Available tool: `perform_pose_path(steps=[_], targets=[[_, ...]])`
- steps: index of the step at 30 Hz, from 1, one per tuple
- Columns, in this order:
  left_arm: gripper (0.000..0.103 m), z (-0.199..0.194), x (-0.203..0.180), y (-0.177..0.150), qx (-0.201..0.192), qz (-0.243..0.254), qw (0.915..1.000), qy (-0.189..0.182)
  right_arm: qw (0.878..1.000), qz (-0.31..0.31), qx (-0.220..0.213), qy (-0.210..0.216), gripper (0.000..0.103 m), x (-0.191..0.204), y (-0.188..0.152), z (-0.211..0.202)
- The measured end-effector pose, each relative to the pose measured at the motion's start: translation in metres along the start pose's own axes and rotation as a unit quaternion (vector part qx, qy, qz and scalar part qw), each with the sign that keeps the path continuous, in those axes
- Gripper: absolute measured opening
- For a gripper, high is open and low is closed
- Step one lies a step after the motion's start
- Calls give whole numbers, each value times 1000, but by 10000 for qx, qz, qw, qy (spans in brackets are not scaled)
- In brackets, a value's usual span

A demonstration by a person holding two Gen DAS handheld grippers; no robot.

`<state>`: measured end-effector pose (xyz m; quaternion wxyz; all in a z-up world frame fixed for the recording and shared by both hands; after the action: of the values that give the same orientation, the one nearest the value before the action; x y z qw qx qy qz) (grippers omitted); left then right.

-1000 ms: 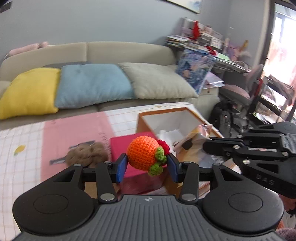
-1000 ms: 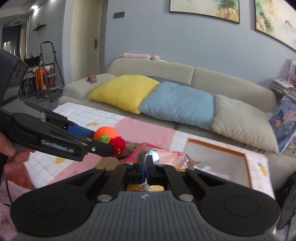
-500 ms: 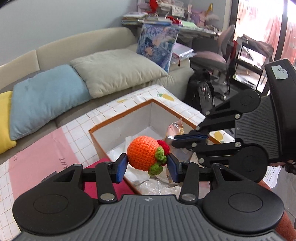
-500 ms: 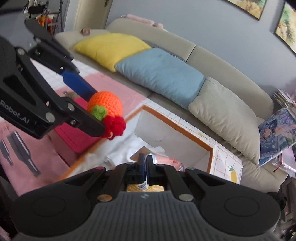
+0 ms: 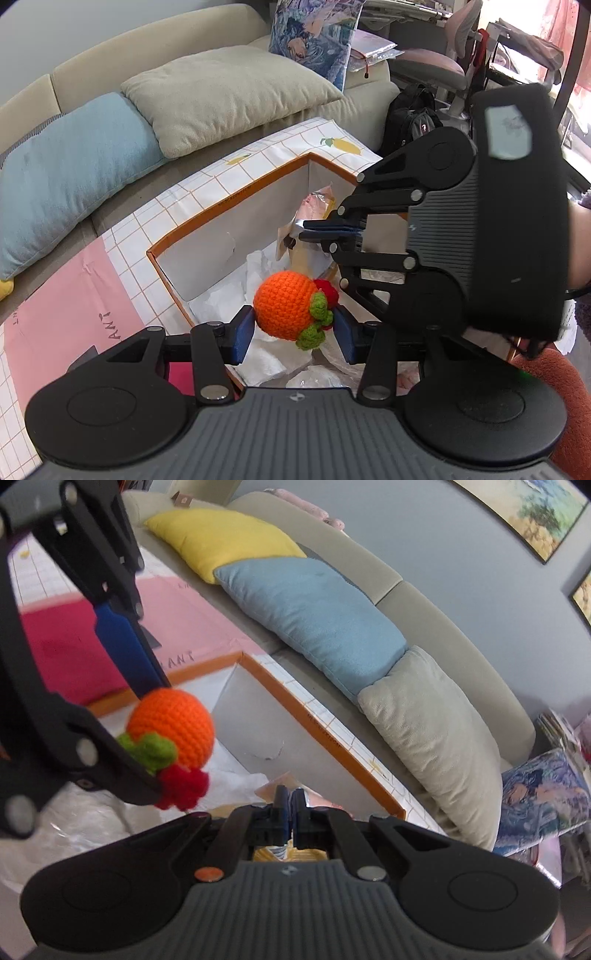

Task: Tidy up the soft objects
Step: 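Carry the orange fruit and snack bag with both grippers over the orange box, then open the right gripper to drop the snack bag into the box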

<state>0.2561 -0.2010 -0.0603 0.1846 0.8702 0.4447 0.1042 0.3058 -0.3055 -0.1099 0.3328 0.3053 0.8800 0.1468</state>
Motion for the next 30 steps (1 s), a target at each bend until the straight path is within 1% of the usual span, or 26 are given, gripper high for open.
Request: perform_pose_path(steps=[3, 8, 9, 11, 12, 13, 14, 15, 16, 18, 21, 23, 26, 28, 30], targets=[[53, 5, 1, 2, 75, 34, 10000, 7, 9995, 41, 288, 87, 0, -1, -4, 15], [53, 14, 5, 3, 177, 53, 9998, 49, 9971, 294, 697, 115, 1, -5, -18, 24], [53, 16, 5, 3, 195, 38, 9998, 59, 9964, 354, 766, 96, 2, -5, -21, 25], [53, 19, 6, 3, 229, 21, 9997, 87, 9949, 392, 924, -79, 4, -3, -26, 28], [53, 19, 6, 3, 227, 30, 9997, 93, 9946, 422, 930, -179, 5, -4, -27, 27], [53, 20, 6, 3, 234, 46, 9997, 103, 9943, 511, 917, -175, 14, -6, -29, 25], [53, 20, 6, 3, 245, 66, 9996, 111, 9936, 653, 919, -116, 30, -8, -30, 22], [53, 20, 5, 3, 247, 90, 9996, 112, 9926, 831, 886, -61, 37, -11, -32, 19], [53, 20, 4, 3, 253, 131, 9995, 110, 9915, 1007, 819, -10, 40, -15, -33, 13], [53, 22, 1, 3, 294, 241, 9992, 135, 9874, 1412, 694, 147, 40, -19, -38, -2], [53, 28, -4, 1, 469, 428, 9978, 199, 9781, 1980, 572, 297, 45, -23, -41, -21], [53, 33, -6, -2, 611, 510, 9965, 242, 9700, 2349, 490, 392, 51, -23, -45, -31], [53, 40, -9, -4, 782, 612, 9945, 329, 9564, 2828, 399, 605, 51, -20, -52, -45], [53, 42, -9, -6, 848, 598, 9940, 342, 9500, 3011, 396, 733, 51, -13, -55, -51], [55, 42, -9, -6, 867, 527, 9943, 318, 9482, 3045, 461, 779, 51, -4, -56, -55]])
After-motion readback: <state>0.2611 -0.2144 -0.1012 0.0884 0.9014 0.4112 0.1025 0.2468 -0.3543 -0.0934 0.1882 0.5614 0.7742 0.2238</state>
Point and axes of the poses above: each gripper's, at about its wrist camera, not at the fingertips, and z roughly the way its jaws point, x to its left, y to its top, the point moved 4 cm from there along z, roughly the way its jaws point, and after that the axes turned 10 degrees about x, right-handed, at the moved point
